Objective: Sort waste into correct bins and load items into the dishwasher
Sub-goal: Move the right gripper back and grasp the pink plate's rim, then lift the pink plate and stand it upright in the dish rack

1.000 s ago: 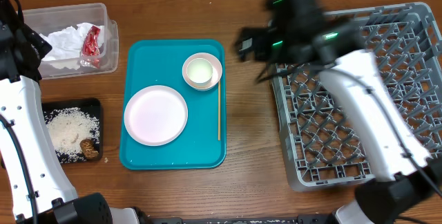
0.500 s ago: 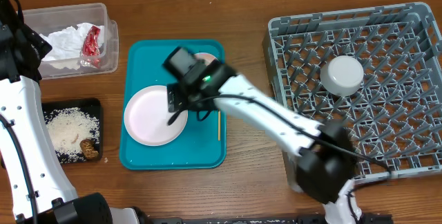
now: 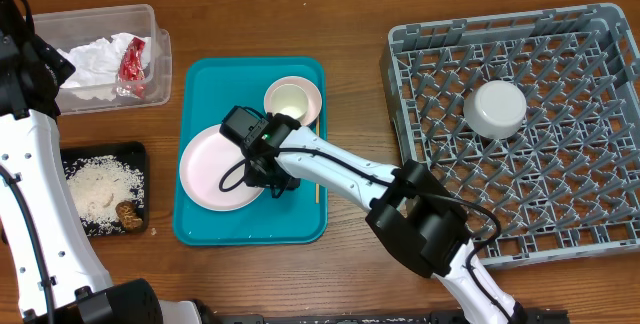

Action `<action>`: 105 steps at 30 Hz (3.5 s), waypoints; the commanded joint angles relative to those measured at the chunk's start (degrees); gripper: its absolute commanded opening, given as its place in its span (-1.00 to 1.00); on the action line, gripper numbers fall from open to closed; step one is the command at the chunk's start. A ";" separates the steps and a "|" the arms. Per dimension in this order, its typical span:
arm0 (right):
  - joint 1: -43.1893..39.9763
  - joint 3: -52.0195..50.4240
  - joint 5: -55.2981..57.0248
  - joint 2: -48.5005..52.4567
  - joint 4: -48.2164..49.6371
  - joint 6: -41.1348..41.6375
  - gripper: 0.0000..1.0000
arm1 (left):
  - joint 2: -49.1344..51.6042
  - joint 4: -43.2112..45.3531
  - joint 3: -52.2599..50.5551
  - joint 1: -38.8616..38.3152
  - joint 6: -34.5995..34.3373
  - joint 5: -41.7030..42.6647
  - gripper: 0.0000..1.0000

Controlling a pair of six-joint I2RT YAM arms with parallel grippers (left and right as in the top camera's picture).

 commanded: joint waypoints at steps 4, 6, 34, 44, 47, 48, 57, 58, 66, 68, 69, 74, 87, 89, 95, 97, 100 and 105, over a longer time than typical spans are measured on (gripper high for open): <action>0.07 0.31 0.26 0.17 0.37 2.43 -0.10 | 0.31 0.02 -0.04 0.22 -0.55 0.17 1.00; 0.07 0.31 0.55 0.20 0.33 2.43 -0.30 | 0.31 0.02 -0.04 0.22 -0.55 0.17 1.00; -16.24 5.29 14.67 -36.20 -18.53 -18.95 -0.92 | 0.31 0.02 -0.04 0.22 -0.55 0.15 1.00; -35.15 2.80 30.32 -37.51 -19.54 -19.19 -0.92 | 0.31 0.02 -0.04 0.22 -0.55 0.17 1.00; -37.16 0.20 34.27 -35.39 -16.81 -19.23 -0.92 | 0.31 0.02 -0.04 0.22 -0.55 0.17 1.00; -37.55 -0.55 36.28 -34.27 -15.80 -19.21 -0.92 | 0.31 0.02 -0.04 0.22 -0.55 0.15 1.00; -37.70 -1.49 49.44 -23.78 -11.45 -19.17 -0.92 | 0.31 0.02 -0.04 0.22 -0.55 0.15 1.00; -37.70 -1.49 50.14 -23.15 -11.17 -19.17 -0.92 | 0.31 0.02 -0.04 0.22 -0.55 0.17 1.00; -37.40 -1.49 49.81 -21.07 -10.73 -19.15 -0.92 | 0.31 0.02 -0.04 0.22 -0.55 0.15 1.00; -37.00 -1.49 48.48 -21.07 -10.69 -19.15 -0.92 | 0.31 0.02 -0.04 0.22 -0.55 0.17 1.00; -36.70 -1.49 47.23 -21.07 -10.80 -19.17 -0.92 | 0.31 0.02 -0.04 0.22 -0.55 0.15 1.00; -36.13 -1.49 42.23 -21.07 -11.43 -19.12 -0.92 | 0.31 0.02 -0.04 0.22 -0.55 0.17 1.00; -35.36 -0.70 34.42 -21.70 -14.56 -19.15 -0.68 | 0.31 0.02 -0.04 0.22 -0.55 0.17 1.00; -35.04 0.17 33.35 -22.36 -14.93 -19.15 -0.68 | 0.31 0.02 -0.04 0.22 -0.55 0.17 1.00; -33.92 4.26 28.00 -26.34 -15.58 -19.19 -0.65 | 0.31 0.02 -0.04 0.22 -0.55 0.17 1.00; -33.70 5.79 24.24 -27.78 -15.34 -19.39 -0.66 | 0.31 0.02 -0.04 0.22 -0.55 0.17 1.00; -33.68 7.32 20.46 -29.44 -15.12 -19.39 -0.71 | 0.31 0.02 -0.04 0.22 -0.55 0.15 1.00; -33.68 7.34 11.39 -30.42 -15.08 -20.33 -0.63 | 0.31 0.02 -0.04 0.22 -0.55 0.17 1.00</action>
